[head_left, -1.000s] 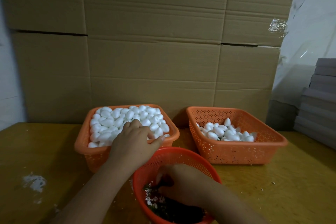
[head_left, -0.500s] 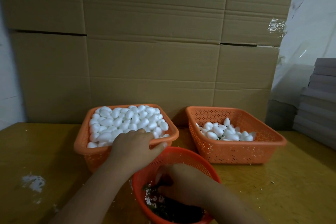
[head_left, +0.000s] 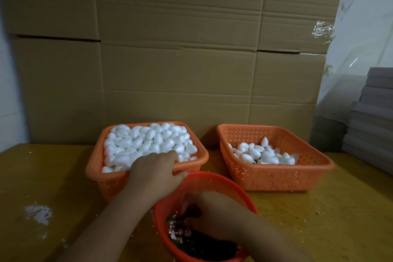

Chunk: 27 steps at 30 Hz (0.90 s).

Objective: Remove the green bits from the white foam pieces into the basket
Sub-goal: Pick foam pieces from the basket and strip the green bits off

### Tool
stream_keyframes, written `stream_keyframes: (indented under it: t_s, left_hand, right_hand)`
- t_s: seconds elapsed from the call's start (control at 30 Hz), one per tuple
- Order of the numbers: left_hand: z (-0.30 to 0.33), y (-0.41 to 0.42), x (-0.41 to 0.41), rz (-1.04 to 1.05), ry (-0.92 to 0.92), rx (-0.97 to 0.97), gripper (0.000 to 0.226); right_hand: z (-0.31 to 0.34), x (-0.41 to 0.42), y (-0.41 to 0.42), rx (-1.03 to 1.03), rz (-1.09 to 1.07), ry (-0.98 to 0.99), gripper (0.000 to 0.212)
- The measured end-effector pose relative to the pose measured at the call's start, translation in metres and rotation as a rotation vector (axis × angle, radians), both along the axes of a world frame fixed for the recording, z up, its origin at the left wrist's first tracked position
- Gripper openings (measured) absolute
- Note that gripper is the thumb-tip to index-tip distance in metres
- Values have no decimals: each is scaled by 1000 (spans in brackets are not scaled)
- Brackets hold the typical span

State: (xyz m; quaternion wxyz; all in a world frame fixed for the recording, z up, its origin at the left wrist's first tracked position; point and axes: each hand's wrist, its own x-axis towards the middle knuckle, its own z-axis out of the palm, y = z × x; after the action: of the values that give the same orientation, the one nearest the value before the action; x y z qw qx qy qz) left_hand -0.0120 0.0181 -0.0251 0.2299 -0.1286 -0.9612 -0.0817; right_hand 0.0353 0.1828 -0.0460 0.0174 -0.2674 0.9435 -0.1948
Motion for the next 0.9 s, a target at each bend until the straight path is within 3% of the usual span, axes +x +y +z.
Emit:
stream_keyframes:
  t_s: [0.4, 0.9]
  left_hand:
    - [-2, 0, -1, 15, -30, 35, 36]
    - [16, -6, -1, -104, -167, 483, 9]
  right_hand:
    - [1, 0, 0, 12, -5, -16, 21]
    - [2, 0, -1, 21, -10, -14, 21]
